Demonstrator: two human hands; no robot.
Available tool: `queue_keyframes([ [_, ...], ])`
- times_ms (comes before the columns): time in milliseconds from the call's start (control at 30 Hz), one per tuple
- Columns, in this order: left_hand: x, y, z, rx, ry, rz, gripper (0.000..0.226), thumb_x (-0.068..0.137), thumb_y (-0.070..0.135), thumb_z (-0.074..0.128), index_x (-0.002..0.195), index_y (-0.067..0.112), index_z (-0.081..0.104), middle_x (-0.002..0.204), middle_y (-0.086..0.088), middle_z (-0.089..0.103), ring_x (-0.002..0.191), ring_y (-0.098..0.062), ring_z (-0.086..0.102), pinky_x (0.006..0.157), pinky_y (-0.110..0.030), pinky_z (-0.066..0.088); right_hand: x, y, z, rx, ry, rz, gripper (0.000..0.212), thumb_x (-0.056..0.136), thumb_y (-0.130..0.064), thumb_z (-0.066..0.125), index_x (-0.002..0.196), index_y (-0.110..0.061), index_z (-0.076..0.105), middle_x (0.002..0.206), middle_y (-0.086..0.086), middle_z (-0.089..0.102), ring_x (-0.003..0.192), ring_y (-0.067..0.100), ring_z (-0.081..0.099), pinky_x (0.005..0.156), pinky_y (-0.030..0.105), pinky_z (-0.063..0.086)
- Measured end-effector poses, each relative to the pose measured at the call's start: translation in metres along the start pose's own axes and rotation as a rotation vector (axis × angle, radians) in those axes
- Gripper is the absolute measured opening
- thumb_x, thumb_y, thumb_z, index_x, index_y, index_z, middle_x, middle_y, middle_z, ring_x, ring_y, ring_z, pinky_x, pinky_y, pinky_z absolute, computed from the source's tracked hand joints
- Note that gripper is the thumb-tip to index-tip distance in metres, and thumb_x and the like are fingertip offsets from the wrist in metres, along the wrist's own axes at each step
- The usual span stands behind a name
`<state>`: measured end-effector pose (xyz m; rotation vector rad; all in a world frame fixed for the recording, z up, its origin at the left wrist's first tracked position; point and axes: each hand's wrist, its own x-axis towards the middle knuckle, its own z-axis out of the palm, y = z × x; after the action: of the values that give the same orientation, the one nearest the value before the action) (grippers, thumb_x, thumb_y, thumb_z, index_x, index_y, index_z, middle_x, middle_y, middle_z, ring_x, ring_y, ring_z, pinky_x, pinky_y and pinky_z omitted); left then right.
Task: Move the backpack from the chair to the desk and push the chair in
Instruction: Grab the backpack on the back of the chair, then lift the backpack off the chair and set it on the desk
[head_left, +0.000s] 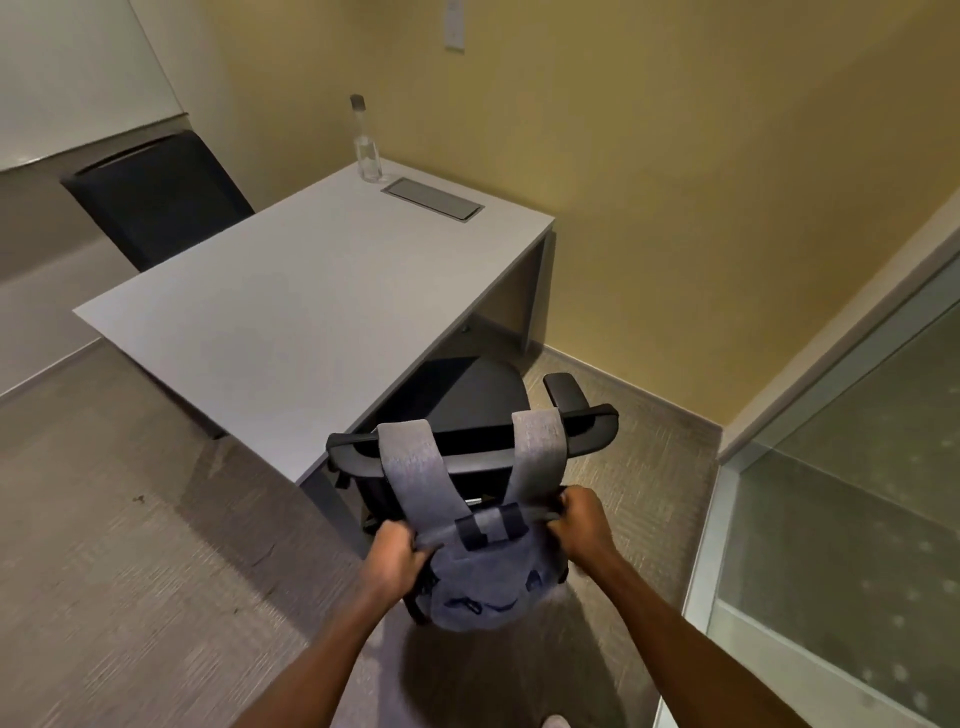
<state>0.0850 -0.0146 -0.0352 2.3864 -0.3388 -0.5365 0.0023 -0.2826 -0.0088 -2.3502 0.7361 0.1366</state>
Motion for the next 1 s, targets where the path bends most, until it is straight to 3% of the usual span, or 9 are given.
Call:
queue_keyframes([
  [67, -0.003, 0.003, -0.003, -0.015, 0.023, 0.033, 0.035, 0.095, 0.014, 0.072, 0.062, 0.004, 0.065, 0.06, -0.005, 0.063, 0.052, -0.007, 0.054, 0.051, -0.039, 0.049, -0.003, -0.001, -0.006, 0.022, 0.005, -0.029, 0.01, 0.083, -0.008, 0.067, 0.074, -0.004, 0.065, 0.081, 0.019, 0.074, 0.075, 0.029, 0.069, 0.07, 0.05, 0.055],
  [167, -0.008, 0.009, -0.006, -0.014, 0.107, 0.048, 0.049, 0.091, 0.01, 0.073, 0.052, 0.017, 0.045, 0.052, 0.005, 0.048, 0.047, 0.0, 0.039, 0.043, -0.022, 0.03, -0.008, -0.001, -0.012, 0.115, 0.018, -0.066, 0.017, 0.079, 0.001, 0.067, 0.067, -0.011, 0.065, 0.072, 0.011, 0.073, 0.066, 0.02, 0.063, 0.064, 0.048, 0.053],
  [233, -0.014, 0.013, -0.01, -0.049, 0.157, 0.066, 0.044, 0.089, 0.006, 0.074, 0.054, 0.011, 0.048, 0.054, -0.002, 0.052, 0.049, -0.008, 0.044, 0.046, -0.029, 0.032, -0.013, -0.002, -0.017, 0.178, 0.052, -0.109, 0.043, 0.075, 0.008, 0.066, 0.055, -0.029, 0.059, 0.057, -0.013, 0.065, 0.055, 0.0, 0.055, 0.054, 0.033, 0.046],
  [333, -0.025, 0.018, -0.021, -0.137, 0.196, 0.107, 0.031, 0.088, 0.004, 0.075, 0.063, -0.004, 0.06, 0.058, -0.014, 0.065, 0.053, -0.014, 0.054, 0.047, -0.041, 0.042, -0.019, -0.007, -0.026, 0.225, 0.105, -0.163, 0.059, 0.074, 0.013, 0.067, 0.052, -0.04, 0.051, 0.049, -0.019, 0.055, 0.05, -0.003, 0.051, 0.055, 0.018, 0.039],
  [500, -0.042, 0.034, -0.037, -0.227, 0.273, 0.222, 0.034, 0.085, -0.004, 0.077, 0.057, 0.009, 0.063, 0.049, 0.009, 0.058, 0.046, -0.001, 0.048, 0.044, -0.017, 0.034, -0.029, -0.027, -0.052, 0.329, 0.106, -0.274, 0.059, 0.077, 0.012, 0.069, 0.054, -0.042, 0.061, 0.051, -0.02, 0.062, 0.055, -0.002, 0.059, 0.06, 0.02, 0.05],
  [633, -0.049, 0.049, -0.047, -0.235, 0.311, 0.289, 0.053, 0.085, -0.002, 0.077, 0.051, 0.031, 0.052, 0.049, 0.017, 0.057, 0.043, -0.002, 0.045, 0.043, -0.013, 0.03, -0.038, -0.035, -0.085, 0.484, -0.174, -0.275, 0.031, 0.079, 0.002, 0.076, 0.086, -0.029, 0.078, 0.085, -0.014, 0.081, 0.085, 0.002, 0.076, 0.081, 0.031, 0.065],
  [767, -0.05, 0.063, -0.05, -0.198, 0.331, 0.3, 0.046, 0.083, -0.002, 0.078, 0.05, 0.016, 0.053, 0.045, 0.007, 0.052, 0.043, -0.003, 0.043, 0.043, -0.014, 0.027, -0.024, -0.031, -0.118, 0.876, -0.584, -0.193, 0.039, 0.092, -0.02, 0.071, 0.13, -0.017, 0.069, 0.128, 0.005, 0.078, 0.118, 0.018, 0.075, 0.095, 0.027, 0.061],
  [867, -0.051, 0.069, -0.051, -0.168, 0.319, 0.275, 0.034, 0.082, 0.001, 0.079, 0.054, 0.007, 0.06, 0.049, 0.0, 0.058, 0.044, -0.002, 0.044, 0.044, -0.018, 0.031, 0.001, -0.046, -0.117, 1.123, -0.545, 0.034, 0.045, 0.101, -0.036, 0.066, 0.136, -0.008, 0.065, 0.133, 0.012, 0.074, 0.122, 0.023, 0.071, 0.107, 0.037, 0.056],
  [1000, -0.05, 0.079, -0.051, -0.081, 0.309, 0.288, 0.027, 0.082, 0.002, 0.077, 0.059, 0.007, 0.064, 0.054, -0.001, 0.068, 0.05, -0.01, 0.059, 0.05, -0.019, 0.039, 0.035, -0.072, -0.107, 1.231, -0.425, 0.285, 0.058, 0.096, -0.029, 0.076, 0.141, 0.004, 0.061, 0.147, 0.023, 0.061, 0.141, 0.038, 0.057, 0.124, 0.052, 0.041],
])
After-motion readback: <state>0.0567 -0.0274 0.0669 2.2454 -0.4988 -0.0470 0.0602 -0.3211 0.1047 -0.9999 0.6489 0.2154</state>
